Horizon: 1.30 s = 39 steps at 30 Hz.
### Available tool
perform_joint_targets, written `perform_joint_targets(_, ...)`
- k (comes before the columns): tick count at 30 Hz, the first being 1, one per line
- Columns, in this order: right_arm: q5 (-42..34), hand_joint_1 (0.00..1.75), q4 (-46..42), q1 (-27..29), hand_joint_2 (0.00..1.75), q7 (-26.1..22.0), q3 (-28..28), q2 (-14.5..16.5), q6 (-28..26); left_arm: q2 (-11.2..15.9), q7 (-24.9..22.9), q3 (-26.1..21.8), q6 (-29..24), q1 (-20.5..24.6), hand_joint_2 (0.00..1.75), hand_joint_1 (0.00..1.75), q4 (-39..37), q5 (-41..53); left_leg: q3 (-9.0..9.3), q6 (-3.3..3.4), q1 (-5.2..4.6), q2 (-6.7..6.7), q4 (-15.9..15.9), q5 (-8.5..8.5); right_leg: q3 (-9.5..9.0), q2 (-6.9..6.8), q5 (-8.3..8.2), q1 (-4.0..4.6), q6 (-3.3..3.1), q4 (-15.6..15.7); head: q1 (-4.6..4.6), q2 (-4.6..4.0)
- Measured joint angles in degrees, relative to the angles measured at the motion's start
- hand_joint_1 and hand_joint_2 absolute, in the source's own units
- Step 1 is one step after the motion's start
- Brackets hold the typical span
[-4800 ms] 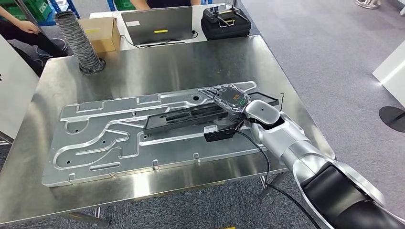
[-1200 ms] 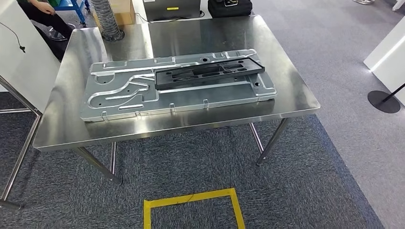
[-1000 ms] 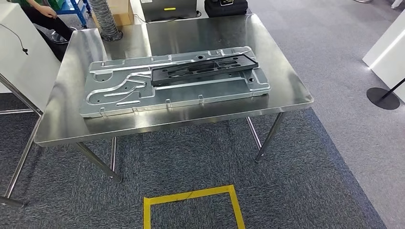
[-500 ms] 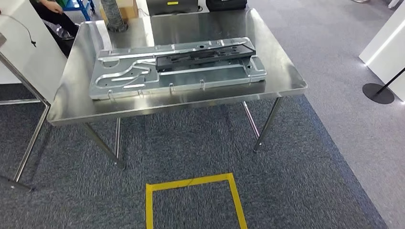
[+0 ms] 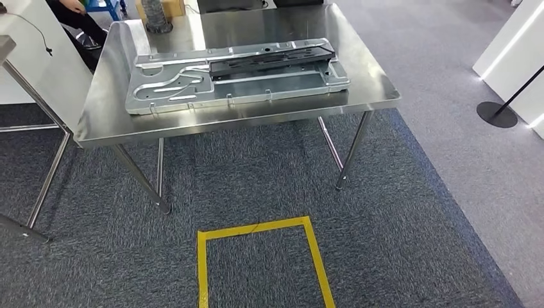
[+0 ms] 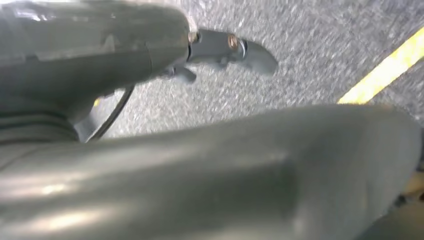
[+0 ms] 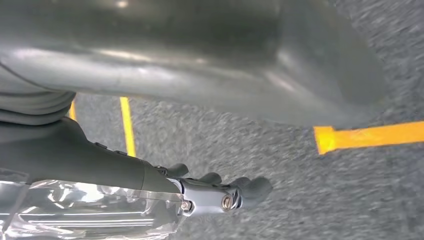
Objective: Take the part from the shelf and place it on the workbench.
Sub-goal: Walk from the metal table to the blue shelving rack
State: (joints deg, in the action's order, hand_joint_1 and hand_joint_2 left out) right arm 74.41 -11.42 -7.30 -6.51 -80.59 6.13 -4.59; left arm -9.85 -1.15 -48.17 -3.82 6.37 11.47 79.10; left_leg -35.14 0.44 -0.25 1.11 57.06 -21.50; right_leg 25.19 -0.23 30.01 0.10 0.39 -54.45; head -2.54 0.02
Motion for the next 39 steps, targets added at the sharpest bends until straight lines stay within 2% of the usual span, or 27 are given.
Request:
perform_joint_targets(1,-0.01,0.0,0.0,0.02,0.0,-0.01,0.04,0.01,0.01,0.01,-0.05,0.0,0.0,-0.01,0.0,0.0,0.0,0.0,-0.43,-0.32,0.05,-0.14,0.39,-0.56,0.62,-0.09,-0.71,-0.11,-0.39,0.15,0.0,0.0)
perform_joint_targets(2,-0.01,0.0,0.0,0.05,0.0,0.0,0.08,0.02,0.01,0.03,-0.12,0.0,-0.01,-0.06,0.0,0.0,0.0,0.0,-1.05,-0.62,0.11,-0.3,1.63,-2.31,1.38,-0.19,-1.53,-0.27,-0.77,0.32,0.0,0.0)
perform_joint_targets(5,-0.13,0.0,-0.01,0.17,0.0,0.09,0.12,0.03,-0.05,0.08,-0.21,0.02,-0.03,-0.18,0.0,0.0,0.0,0.1,-3.34,-1.38,0.44,-0.6,11.27,-11.23,4.29,-0.34,-3.91,-0.28,-1.31,0.31,-0.01,0.0)
perform_joint_targets(6,-0.18,0.0,-0.01,0.23,0.0,0.15,0.11,0.03,-0.08,0.09,-0.21,0.03,-0.02,-0.19,0.0,0.0,0.0,0.16,-3.62,-1.58,0.51,-0.6,14.6,-12.45,5.34,-0.37,-4.66,-0.26,-1.28,0.16,-0.01,0.0)
perform_joint_targets(7,-0.21,0.0,-0.01,0.26,0.0,0.22,0.11,0.03,-0.11,0.1,-0.21,0.05,-0.02,-0.18,0.0,0.0,0.0,0.22,-3.26,-1.74,0.57,-0.6,16.58,-12.09,6.46,-0.41,-5.37,-0.26,-1.19,-0.07,-0.01,0.0)
perform_joint_targets(8,-0.22,0.0,-0.01,0.26,0.0,0.28,0.11,0.04,-0.13,0.1,-0.21,0.07,-0.01,-0.15,0.0,0.0,0.0,0.27,-2.07,-1.84,0.64,-0.6,16.67,-10.57,7.59,-0.43,-5.99,-0.29,-1.05,-0.41,-0.01,0.0)
perform_joint_targets(10,-0.22,0.0,0.01,0.24,0.0,0.34,0.11,0.09,-0.16,0.11,-0.21,0.09,-0.01,0.01,0.0,0.0,0.0,0.42,3.25,-1.83,0.79,-0.62,11.19,-7.88,9.81,-0.41,-7.08,-0.38,-0.62,-1.44,-0.02,0.0)
perform_joint_targets(12,-0.23,0.0,0.01,0.24,0.0,0.35,0.13,0.18,-0.17,0.12,-0.21,0.11,-0.01,0.33,0.0,0.0,0.0,0.57,9.41,-1.32,0.7,-0.7,2.51,-9.09,11.33,-0.39,-7.97,-0.32,0.0,-2.57,-0.02,0.0)
perform_joint_targets(13,-0.23,0.0,0.0,0.24,0.0,0.35,0.13,0.2,-0.21,0.12,-0.21,0.13,-0.01,0.45,0.0,0.0,0.0,0.61,11.04,-0.89,0.6,-0.73,-0.23,-10.16,11.67,-0.41,-8.44,-0.29,0.34,-2.88,-0.01,0.0)
perform_joint_targets(15,-0.27,0.0,-0.01,0.32,0.0,0.35,0.13,0.22,-0.27,0.13,-0.21,0.13,0.0,0.46,0.0,0.0,-0.01,0.65,11.16,0.18,0.43,-0.66,-1.58,-10.4,11.99,-0.45,-9.5,-0.34,1.06,-2.93,-0.01,0.0)
perform_joint_targets(16,-0.3,0.0,-0.01,0.37,0.0,0.35,0.13,0.22,-0.3,0.14,-0.22,0.13,0.01,0.43,0.0,0.0,-0.01,0.66,10.65,0.68,0.44,-0.52,-1.54,-9.82,12.23,-0.39,-9.19,-0.5,1.4,-3.18,0.0,0.0)
perform_joint_targets(17,-0.33,0.0,-0.01,0.45,0.0,0.35,0.12,0.22,-0.29,0.15,-0.23,0.13,0.02,0.42,0.0,0.0,-0.01,0.66,10.01,1.17,0.47,-0.38,-1.52,-9.13,12.69,-0.31,-7.63,-0.63,1.72,-4.25,0.0,0.0)
perform_joint_targets(20,-0.36,0.0,0.01,0.55,0.0,0.35,0.13,0.27,-0.28,0.15,-0.19,0.13,-0.06,0.44,0.0,0.0,0.0,0.68,7.39,1.92,0.39,-0.15,-1.47,-6.83,14.88,-0.11,1.32,-0.88,2.46,-13.4,0.0,0.0)
perform_joint_targets(21,-0.36,0.0,0.01,0.55,0.0,0.35,0.13,0.28,-0.28,0.15,-0.11,0.13,-0.15,0.39,0.0,0.0,0.0,0.69,6.35,1.95,0.31,-0.12,-1.39,-6.09,15.29,-0.1,2.9,-0.9,2.62,-16.91,0.0,0.0)
perform_joint_targets(22,-0.36,0.0,0.01,0.54,0.0,0.35,0.13,0.3,-0.29,0.14,-0.02,0.13,-0.28,0.34,0.0,0.0,0.0,0.69,5.29,1.92,0.23,-0.08,-1.24,-5.36,15.09,-0.09,2.97,-0.92,2.68,-19.23,0.0,0.0)
perform_joint_targets(23,-0.36,0.0,0.01,0.54,0.0,0.35,0.13,0.29,-0.29,0.15,0.1,0.13,-0.4,0.3,0.0,0.0,0.0,0.7,4.17,1.85,0.17,-0.06,-1.05,-4.71,14.08,-0.08,1.82,-0.92,2.64,-19.82,0.0,0.0)
perform_joint_targets(24,-0.36,0.0,0.01,0.53,0.0,0.34,0.13,0.29,-0.3,0.15,0.24,0.13,-0.49,0.3,0.0,0.0,0.0,0.7,3.11,1.75,0.13,-0.07,-0.83,-4.11,12.11,-0.08,0.12,-0.89,2.46,-18.35,0.0,0.0)
perform_joint_targets(25,-0.37,0.0,0.01,0.49,0.0,0.33,0.14,0.29,-0.31,0.15,0.37,0.13,-0.59,0.32,0.0,0.0,0.0,0.7,2.19,1.63,0.1,-0.09,-0.6,-3.53,9.2,-0.07,-1.09,-0.84,2.18,-15.11,0.0,0.0)
perform_joint_targets(26,-0.37,0.0,-0.01,0.41,0.0,0.31,0.16,0.28,-0.31,0.14,0.54,0.14,-0.72,0.32,0.0,0.0,0.0,0.69,1.43,1.46,0.01,-0.13,-0.36,-3.06,5.4,-0.08,-1.14,-0.66,1.78,-10.48,0.0,0.0)
perform_joint_targets(28,-0.37,0.0,-0.02,0.19,0.0,0.22,0.28,0.28,-0.31,0.13,0.86,0.14,-1.04,0.33,0.0,0.0,0.0,0.67,0.63,0.91,-0.12,-0.06,0.01,-2.12,-0.45,-0.16,0.78,-0.26,0.9,-2.24,-0.01,0.0)
perform_joint_targets(29,-0.37,0.0,-0.02,0.14,0.0,0.16,0.37,0.28,-0.29,0.12,1.01,0.14,-1.18,0.33,0.44,0.0,0.0,0.64,0.48,0.59,-0.12,0.02,0.06,-1.68,-1.81,-0.2,1.56,-0.03,0.48,-0.04,-0.01,0.0)
perform_joint_targets(31,-0.38,0.0,-0.01,0.26,0.0,0.09,0.48,0.33,-0.05,0.13,1.13,0.13,-1.27,0.35,1.31,0.0,0.0,0.61,0.25,-0.08,0.03,0.03,0.2,-1.19,-1.63,-0.32,1.09,-0.04,-0.36,0.75,-0.01,0.0)
perform_joint_targets(32,-0.33,0.0,0.0,0.33,0.0,0.09,0.53,0.35,0.45,0.13,1.15,0.13,-1.22,0.32,1.75,0.0,0.0,0.59,-0.13,-0.41,0.13,-0.14,1.03,-2.03,-1.32,-0.41,0.6,-0.13,-0.83,0.85,-0.01,0.0)
perform_joint_targets(34,0.39,0.0,0.01,0.41,0.0,0.34,0.8,0.39,2.31,0.14,1.26,0.13,-0.92,0.23,1.75,0.0,0.0,0.57,-2.01,-1.02,0.38,-0.51,6.1,-6.31,-0.37,-0.58,-0.42,-0.24,-1.51,0.93,-0.01,0.0)
perform_joint_targets(36,1.93,0.0,0.0,0.54,0.0,1.0,1.55,0.4,4.31,0.14,1.37,0.13,-0.47,0.17,1.75,0.0,0.0,0.57,-4.44,-1.51,0.55,-0.59,13.69,-10.7,0.84,-0.57,-1.21,-0.15,-1.69,0.73,-0.01,0.0)
perform_joint_targets(38,3.44,0.0,0.01,0.71,0.0,1.59,2.62,0.48,5.59,0.14,1.27,0.13,-0.14,0.1,1.75,0.0,0.0,0.61,-4.38,-1.82,0.7,-0.59,16.54,-10.99,1.93,-0.56,-1.75,-0.14,-1.55,0.36,-0.01,0.0)
perform_joint_targets(39,3.97,0.0,0.04,0.78,0.0,1.73,3.15,0.58,6.02,0.14,1.2,0.13,-0.04,0.08,1.75,0.0,0.0,0.63,-2.68,-1.9,0.79,-0.58,14.66,-9.72,2.42,-0.55,-1.89,-0.18,-1.44,0.03,-0.01,0.0)
